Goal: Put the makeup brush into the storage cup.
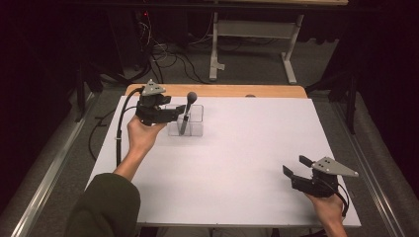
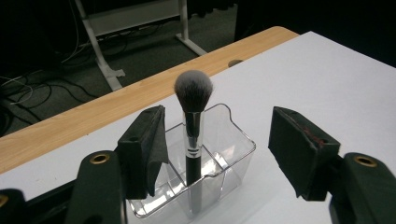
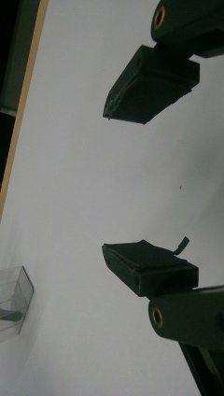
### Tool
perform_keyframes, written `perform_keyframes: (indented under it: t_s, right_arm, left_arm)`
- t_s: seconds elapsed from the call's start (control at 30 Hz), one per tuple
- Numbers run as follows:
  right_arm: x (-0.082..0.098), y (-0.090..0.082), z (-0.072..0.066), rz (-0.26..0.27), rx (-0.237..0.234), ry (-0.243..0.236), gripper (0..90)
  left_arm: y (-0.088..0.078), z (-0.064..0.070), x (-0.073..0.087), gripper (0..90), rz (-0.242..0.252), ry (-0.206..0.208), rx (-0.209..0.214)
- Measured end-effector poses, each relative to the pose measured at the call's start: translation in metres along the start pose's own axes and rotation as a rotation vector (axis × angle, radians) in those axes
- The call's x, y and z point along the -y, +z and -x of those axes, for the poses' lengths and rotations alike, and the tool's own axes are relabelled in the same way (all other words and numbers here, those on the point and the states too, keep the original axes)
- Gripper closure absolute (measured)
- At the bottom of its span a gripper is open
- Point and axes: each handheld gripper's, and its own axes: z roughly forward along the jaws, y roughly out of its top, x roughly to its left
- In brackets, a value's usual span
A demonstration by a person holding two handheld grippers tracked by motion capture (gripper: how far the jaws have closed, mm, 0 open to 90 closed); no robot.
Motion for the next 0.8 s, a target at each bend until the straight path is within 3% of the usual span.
perform_keyframes:
  t_s: [0.57, 0.8]
  right_arm:
    - [0.000, 0.000, 0.000, -0.001, 0.002, 0.003, 31.1]
    - [0.000, -0.001, 0.000, -0.001, 0.001, 0.006, 31.1]
  left_arm:
    - [-0.013, -0.001, -0.003, 36.6, 0.015, -0.013, 0.010]
    - [-0.021, -0.001, -0.001, 36.4, 0.007, 0.006, 0.018]
